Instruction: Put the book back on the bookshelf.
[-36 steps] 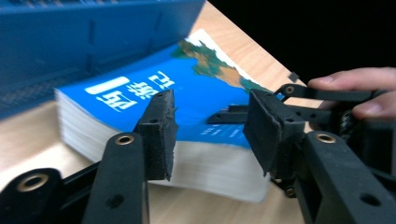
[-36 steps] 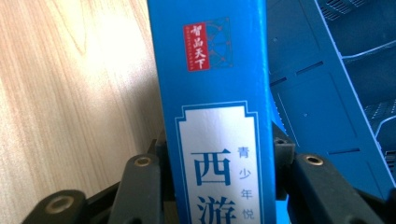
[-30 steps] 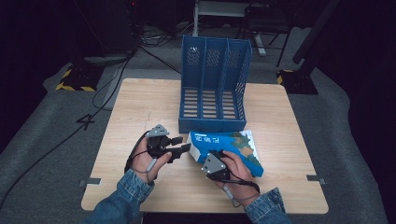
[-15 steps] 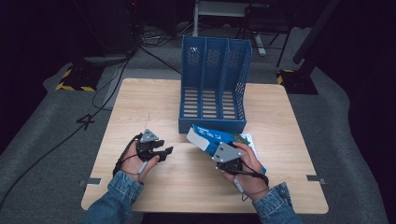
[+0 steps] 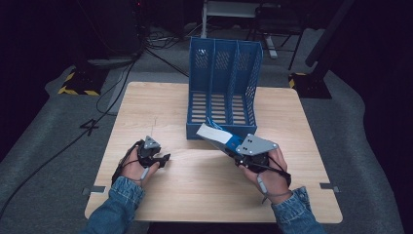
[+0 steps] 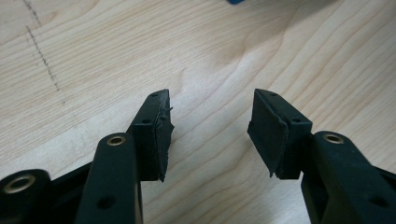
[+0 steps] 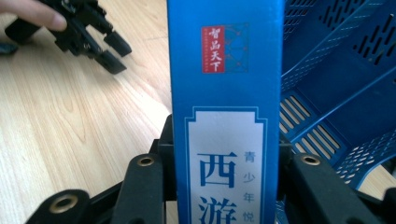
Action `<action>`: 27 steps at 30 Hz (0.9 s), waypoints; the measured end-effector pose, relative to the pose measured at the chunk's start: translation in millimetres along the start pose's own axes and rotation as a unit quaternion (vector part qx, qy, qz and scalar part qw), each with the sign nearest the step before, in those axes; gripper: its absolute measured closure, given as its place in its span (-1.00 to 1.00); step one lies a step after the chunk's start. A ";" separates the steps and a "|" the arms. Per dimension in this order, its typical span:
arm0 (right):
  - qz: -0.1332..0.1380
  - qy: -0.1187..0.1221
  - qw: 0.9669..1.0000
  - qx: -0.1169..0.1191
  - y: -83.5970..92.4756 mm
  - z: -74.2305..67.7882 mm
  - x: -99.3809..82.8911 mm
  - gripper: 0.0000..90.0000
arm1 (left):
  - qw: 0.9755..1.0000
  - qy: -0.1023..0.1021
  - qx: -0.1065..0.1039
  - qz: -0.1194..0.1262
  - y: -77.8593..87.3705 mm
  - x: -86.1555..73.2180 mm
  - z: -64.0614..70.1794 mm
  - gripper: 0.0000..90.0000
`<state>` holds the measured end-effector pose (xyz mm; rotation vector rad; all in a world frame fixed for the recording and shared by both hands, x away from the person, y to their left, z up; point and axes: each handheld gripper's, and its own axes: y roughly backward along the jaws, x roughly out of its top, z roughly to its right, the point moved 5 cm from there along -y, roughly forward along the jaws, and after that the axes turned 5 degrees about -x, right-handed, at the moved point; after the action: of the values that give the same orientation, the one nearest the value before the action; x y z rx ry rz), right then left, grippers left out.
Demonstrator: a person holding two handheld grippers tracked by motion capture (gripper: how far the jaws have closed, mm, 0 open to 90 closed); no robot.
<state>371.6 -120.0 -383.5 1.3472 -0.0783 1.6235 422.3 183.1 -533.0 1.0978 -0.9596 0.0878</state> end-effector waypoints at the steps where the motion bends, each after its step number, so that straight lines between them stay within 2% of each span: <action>1: 0.001 -0.002 1.000 0.000 1.4 1.7 1.1 0.38 | 1.000 0.000 0.001 -0.001 -0.3 -0.7 -1.1 0.08; 6: 0.007 -0.016 1.000 0.000 7.0 8.2 5.7 0.38 | 1.000 0.003 0.004 0.005 -0.2 -2.0 -6.2 0.07; 7: 0.014 -0.026 1.000 0.001 11.3 13.5 9.3 0.38 | 1.000 -0.001 0.006 0.009 -0.7 -2.8 -8.1 0.03; 8: 0.014 -0.026 1.000 0.001 11.3 13.5 9.3 0.38 | 1.000 -0.001 0.006 0.009 -0.7 -2.8 -8.1 0.00; 9: 0.018 -0.034 0.999 0.001 14.4 17.8 11.7 0.38 | 1.000 -0.016 0.012 0.008 -0.7 -3.2 -10.8 -0.03; 10: 0.019 -0.037 0.999 0.001 15.5 19.2 12.5 0.38 | 1.000 -0.019 0.012 0.012 -1.2 -3.3 -11.5 -0.07; 14: 0.023 -0.052 0.998 -0.002 19.9 25.0 15.4 0.37 | 1.000 -0.019 0.005 0.012 -1.1 -3.6 -15.5 -0.14; 20: 0.031 -0.065 0.997 -0.006 26.0 34.8 21.1 0.38 | 1.000 -0.009 0.009 0.009 -1.7 -3.6 -19.5 -0.33; 27: 0.041 -0.073 0.997 -0.001 30.4 41.2 29.7 0.37 | 1.000 -0.012 0.006 0.007 -1.6 -3.5 -20.4 -0.36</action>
<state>382.9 -141.3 -329.5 1.4762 -0.2246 1.5900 433.5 199.6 -538.9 1.1062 -0.9887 0.0928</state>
